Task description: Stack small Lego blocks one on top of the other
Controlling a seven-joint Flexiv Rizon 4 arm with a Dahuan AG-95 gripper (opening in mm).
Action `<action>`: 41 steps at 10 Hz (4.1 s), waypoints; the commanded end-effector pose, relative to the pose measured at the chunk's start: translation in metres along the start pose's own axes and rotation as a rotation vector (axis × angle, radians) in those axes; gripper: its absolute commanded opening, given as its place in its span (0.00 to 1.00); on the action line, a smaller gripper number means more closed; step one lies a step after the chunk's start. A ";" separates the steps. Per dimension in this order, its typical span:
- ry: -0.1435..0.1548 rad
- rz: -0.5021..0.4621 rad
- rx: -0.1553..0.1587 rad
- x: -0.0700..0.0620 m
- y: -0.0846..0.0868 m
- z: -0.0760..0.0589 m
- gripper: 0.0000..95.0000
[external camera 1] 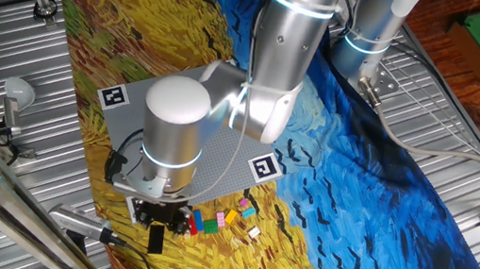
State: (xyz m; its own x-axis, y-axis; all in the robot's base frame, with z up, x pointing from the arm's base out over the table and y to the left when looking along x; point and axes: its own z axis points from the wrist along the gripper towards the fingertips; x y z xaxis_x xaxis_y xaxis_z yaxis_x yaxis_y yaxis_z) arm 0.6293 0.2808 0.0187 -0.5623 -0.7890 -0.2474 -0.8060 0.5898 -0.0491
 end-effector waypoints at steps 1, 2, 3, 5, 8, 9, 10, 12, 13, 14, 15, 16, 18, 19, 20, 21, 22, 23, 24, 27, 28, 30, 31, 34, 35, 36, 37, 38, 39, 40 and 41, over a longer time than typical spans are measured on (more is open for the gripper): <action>-0.005 0.004 0.005 0.000 0.000 0.003 0.60; -0.003 0.008 0.006 0.000 0.000 0.004 0.60; -0.003 0.012 0.007 0.000 0.000 0.005 0.60; -0.004 0.020 0.007 -0.001 0.000 0.008 0.60; -0.009 0.030 0.004 -0.003 -0.001 0.013 0.60; -0.013 0.036 0.002 -0.004 0.000 0.014 0.60; -0.015 0.043 0.001 -0.005 0.001 0.016 0.60; -0.016 0.044 0.002 -0.007 0.004 0.018 0.60; -0.017 0.042 0.002 -0.007 0.005 0.019 0.60; -0.021 0.044 0.000 -0.007 0.007 0.020 0.60; -0.018 0.044 0.006 -0.006 0.009 0.019 0.60; -0.018 0.035 0.008 -0.005 0.011 0.018 0.60; -0.026 0.042 0.008 -0.003 0.015 0.018 0.60; -0.025 0.040 0.013 -0.002 0.016 0.017 0.60; -0.024 0.040 0.014 -0.003 0.015 0.015 0.60; -0.026 0.047 0.012 -0.003 0.015 0.015 0.60; -0.027 0.054 0.012 -0.003 0.015 0.016 0.40; -0.028 0.056 0.012 -0.003 0.015 0.016 0.40; -0.031 0.059 0.007 -0.004 0.014 0.015 0.40; -0.040 0.062 -0.002 -0.005 0.012 0.016 0.40; -0.037 0.064 0.001 -0.005 0.012 0.015 0.20; -0.039 0.073 0.000 -0.007 0.010 0.015 0.00; -0.040 0.074 -0.003 -0.008 0.009 0.015 0.00; -0.036 0.072 -0.003 -0.010 0.007 0.014 0.00; -0.034 0.075 -0.001 -0.010 0.007 0.014 0.00; -0.033 0.078 0.000 -0.010 0.006 0.014 0.00; -0.033 0.081 0.000 -0.010 0.006 0.013 0.00; -0.031 0.084 -0.001 -0.011 0.006 0.011 0.00; -0.025 0.083 0.001 -0.012 0.005 0.006 0.00; -0.025 0.082 0.001 -0.012 0.005 0.005 0.00; -0.025 0.080 0.000 -0.012 0.005 0.002 0.00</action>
State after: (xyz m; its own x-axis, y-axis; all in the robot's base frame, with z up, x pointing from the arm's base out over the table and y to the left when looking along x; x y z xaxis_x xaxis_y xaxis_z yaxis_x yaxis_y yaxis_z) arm 0.6322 0.2927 0.0194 -0.6201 -0.7347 -0.2751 -0.7589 0.6506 -0.0270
